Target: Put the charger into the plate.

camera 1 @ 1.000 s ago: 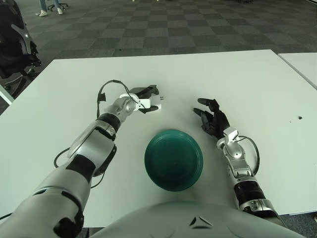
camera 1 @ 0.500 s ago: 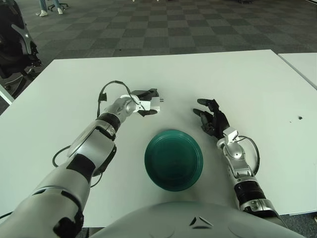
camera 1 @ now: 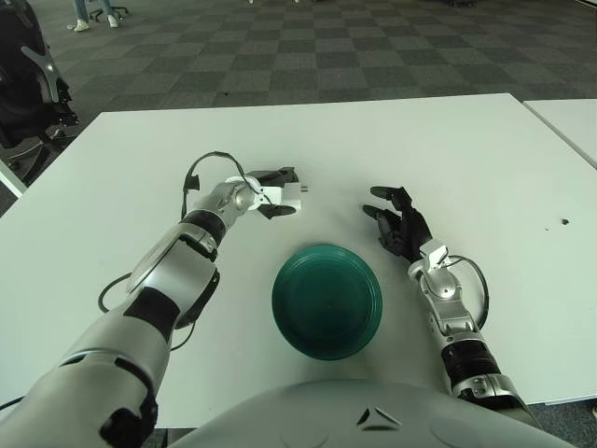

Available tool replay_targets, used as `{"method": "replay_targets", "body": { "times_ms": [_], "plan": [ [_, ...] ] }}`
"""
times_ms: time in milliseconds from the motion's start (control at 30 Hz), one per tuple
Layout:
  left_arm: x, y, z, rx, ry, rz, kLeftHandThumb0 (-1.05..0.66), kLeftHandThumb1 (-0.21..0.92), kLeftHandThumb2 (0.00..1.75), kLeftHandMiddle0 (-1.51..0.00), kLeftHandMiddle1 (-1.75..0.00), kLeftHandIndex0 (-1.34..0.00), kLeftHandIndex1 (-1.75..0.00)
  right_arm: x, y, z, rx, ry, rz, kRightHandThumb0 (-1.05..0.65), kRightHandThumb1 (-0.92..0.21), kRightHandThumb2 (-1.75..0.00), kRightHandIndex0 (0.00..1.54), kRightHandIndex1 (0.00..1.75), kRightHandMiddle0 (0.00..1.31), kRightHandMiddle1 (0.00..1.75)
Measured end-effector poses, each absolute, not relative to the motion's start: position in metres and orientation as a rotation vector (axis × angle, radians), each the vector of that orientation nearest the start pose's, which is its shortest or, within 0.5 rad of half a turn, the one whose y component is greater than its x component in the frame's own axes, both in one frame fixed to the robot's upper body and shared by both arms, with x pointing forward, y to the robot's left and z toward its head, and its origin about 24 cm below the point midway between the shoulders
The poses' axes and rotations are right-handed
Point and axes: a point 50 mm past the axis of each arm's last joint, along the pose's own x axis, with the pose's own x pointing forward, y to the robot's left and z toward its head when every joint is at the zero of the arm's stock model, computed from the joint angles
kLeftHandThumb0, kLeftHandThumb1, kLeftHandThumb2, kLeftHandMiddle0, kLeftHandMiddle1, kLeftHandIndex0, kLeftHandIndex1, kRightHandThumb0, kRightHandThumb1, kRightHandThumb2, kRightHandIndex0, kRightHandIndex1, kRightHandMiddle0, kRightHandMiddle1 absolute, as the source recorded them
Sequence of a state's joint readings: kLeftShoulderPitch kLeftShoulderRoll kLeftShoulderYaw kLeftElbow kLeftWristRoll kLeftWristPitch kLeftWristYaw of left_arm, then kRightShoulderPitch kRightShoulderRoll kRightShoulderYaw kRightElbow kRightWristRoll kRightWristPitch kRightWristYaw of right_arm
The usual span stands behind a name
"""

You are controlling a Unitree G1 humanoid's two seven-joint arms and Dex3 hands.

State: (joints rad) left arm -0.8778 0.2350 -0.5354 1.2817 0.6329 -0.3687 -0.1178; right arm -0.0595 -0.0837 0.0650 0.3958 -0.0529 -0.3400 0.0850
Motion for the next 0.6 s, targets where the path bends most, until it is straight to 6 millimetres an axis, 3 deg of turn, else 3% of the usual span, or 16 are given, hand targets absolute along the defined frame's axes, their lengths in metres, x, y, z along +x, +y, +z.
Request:
{"method": "replay_targets", "body": {
  "times_ms": [300,367,433,500,600],
  "plan": [
    [0.3609,0.1198,0.0219,1.248,0.116,-0.647,-0.87,0.92,0.75,-0.39,-0.05,-0.08,-0.92,0.253,-0.1446,-0.0031,-0.141,0.005,0.181,-0.55,-0.92,-0.66,0.61,0.2,0.1,1.02],
    [0.3601,0.1195,0.0202,1.242,0.113,-0.63,-0.83,0.92,0.72,-0.42,-0.07,-0.1,-1.0,0.253,-0.1446,-0.0031,-0.143,0.005,0.182,-0.55,-0.92,-0.65,0.61,0.21,0.1,1.02],
    [0.3592,0.1189,0.0185,1.234,0.109,-0.611,-0.78,0.92,0.66,-0.35,-0.34,-0.1,-1.22,0.253,-0.1447,-0.0032,-0.144,0.006,0.183,-0.56,-0.92,-0.65,0.6,0.23,0.11,1.01],
    [0.3587,0.1188,0.0174,1.225,0.106,-0.593,-0.53,0.92,0.57,-0.22,-0.79,-0.16,-1.53,0.2531,-0.1446,-0.0032,-0.145,0.006,0.183,-0.56,-0.92,-0.64,0.58,0.25,0.12,1.0],
    [0.3585,0.1193,0.0173,1.212,0.089,-0.553,-0.42,0.86,0.61,-0.24,-1.37,-0.24,-1.66,0.2533,-0.1444,-0.0032,-0.145,0.006,0.184,-0.57,-0.92,-0.62,0.57,0.27,0.13,0.99]
  ]
}}
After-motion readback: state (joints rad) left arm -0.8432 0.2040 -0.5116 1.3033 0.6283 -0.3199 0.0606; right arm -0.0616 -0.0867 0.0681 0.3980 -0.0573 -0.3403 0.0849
